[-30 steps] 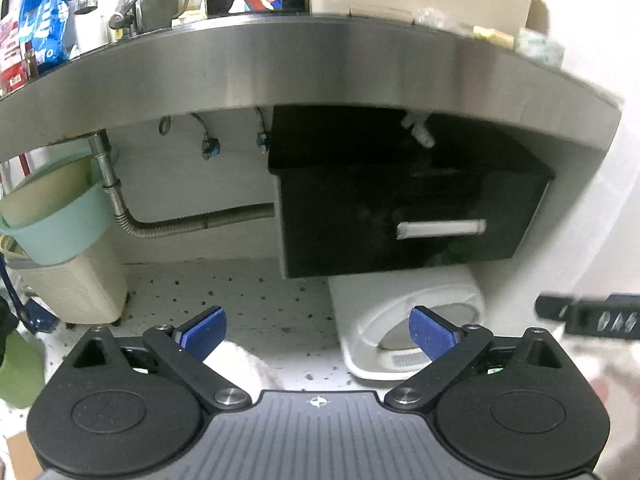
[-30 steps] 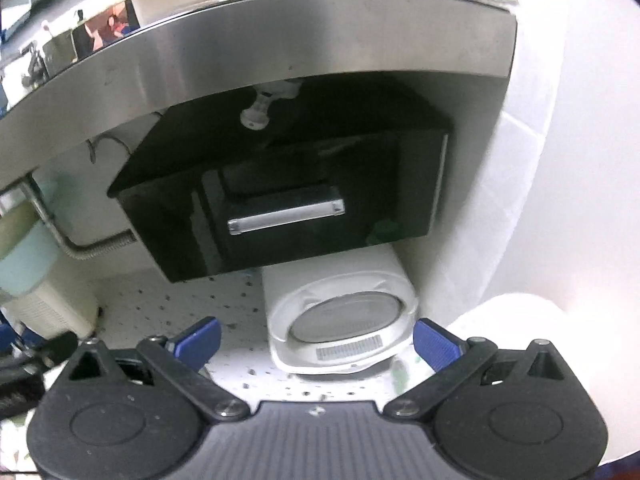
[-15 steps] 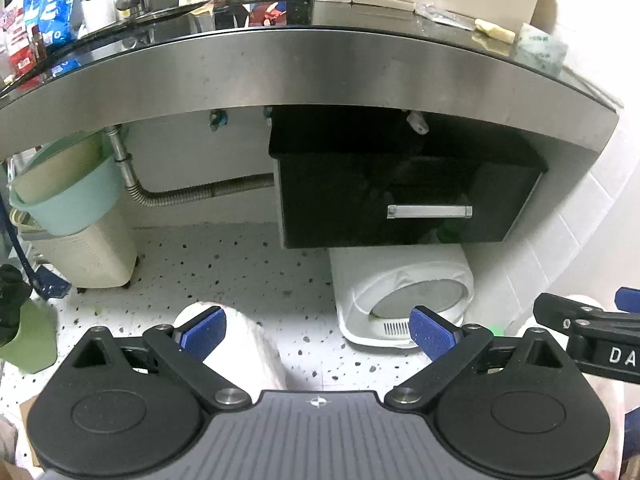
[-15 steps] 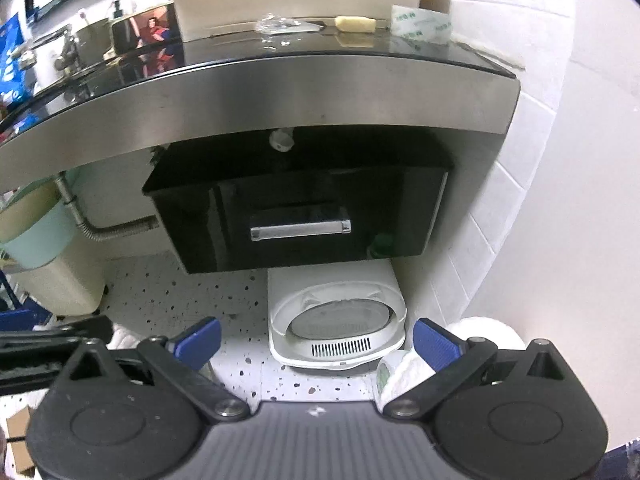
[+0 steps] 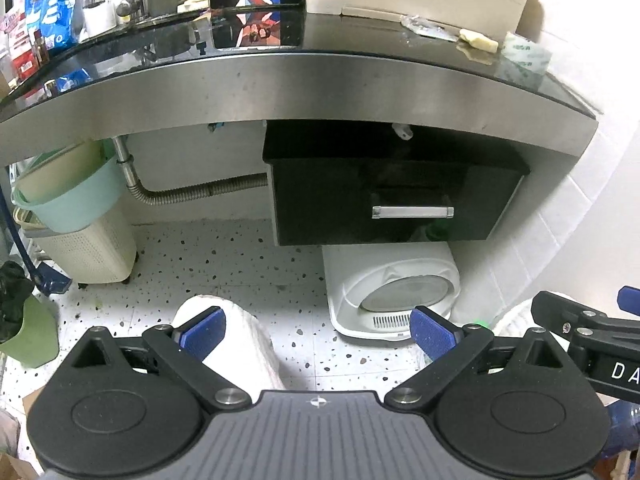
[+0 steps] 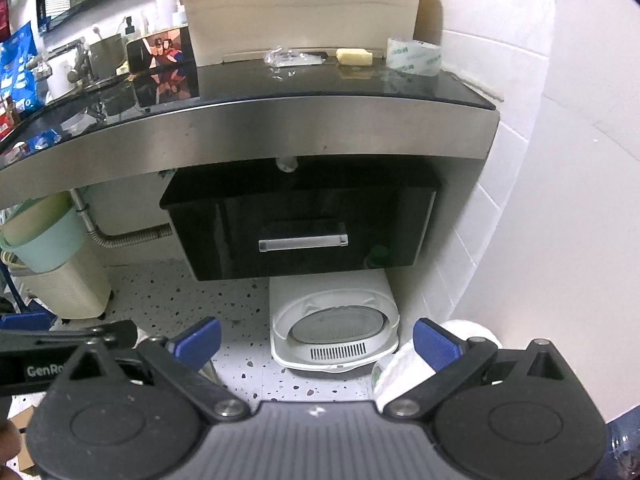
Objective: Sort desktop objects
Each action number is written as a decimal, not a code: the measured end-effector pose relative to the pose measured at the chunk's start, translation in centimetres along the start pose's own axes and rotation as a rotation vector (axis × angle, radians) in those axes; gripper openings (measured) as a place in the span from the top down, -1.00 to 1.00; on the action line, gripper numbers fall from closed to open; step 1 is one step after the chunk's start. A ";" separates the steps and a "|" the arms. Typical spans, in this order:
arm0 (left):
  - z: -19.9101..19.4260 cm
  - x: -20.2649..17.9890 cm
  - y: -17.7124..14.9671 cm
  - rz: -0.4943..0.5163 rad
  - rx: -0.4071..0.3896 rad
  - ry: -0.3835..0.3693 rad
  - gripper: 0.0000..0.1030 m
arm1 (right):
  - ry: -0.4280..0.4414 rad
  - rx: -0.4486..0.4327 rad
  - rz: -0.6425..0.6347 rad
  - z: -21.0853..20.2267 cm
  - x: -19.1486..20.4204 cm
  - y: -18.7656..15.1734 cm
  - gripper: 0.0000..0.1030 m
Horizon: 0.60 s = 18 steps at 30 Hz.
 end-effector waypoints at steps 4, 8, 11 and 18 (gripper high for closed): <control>-0.4 -0.1 0.2 0.001 -0.005 0.007 -0.93 | -0.002 -0.003 0.007 -0.5 -0.2 0.1 -1.00; -0.7 -0.3 0.3 0.009 -0.015 0.016 -0.93 | -0.003 -0.011 0.006 -0.8 -0.3 0.2 -1.00; -1.0 -0.5 0.5 0.013 -0.023 0.020 -0.93 | 0.002 -0.018 0.002 -1.1 -0.3 0.2 -1.00; -1.2 -0.7 0.7 0.017 -0.030 0.015 -0.93 | 0.004 -0.029 -0.006 -1.5 -0.1 0.3 -1.00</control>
Point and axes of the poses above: each gripper's, at about its wrist camera, not at the fingertips, and z roughly the way its jaws point, x to its left, y to its top, the point moved 6 cm from there along z, roughly the way its jaws point, and after that the axes turned 3 degrees about x, right-handed, at the moved point
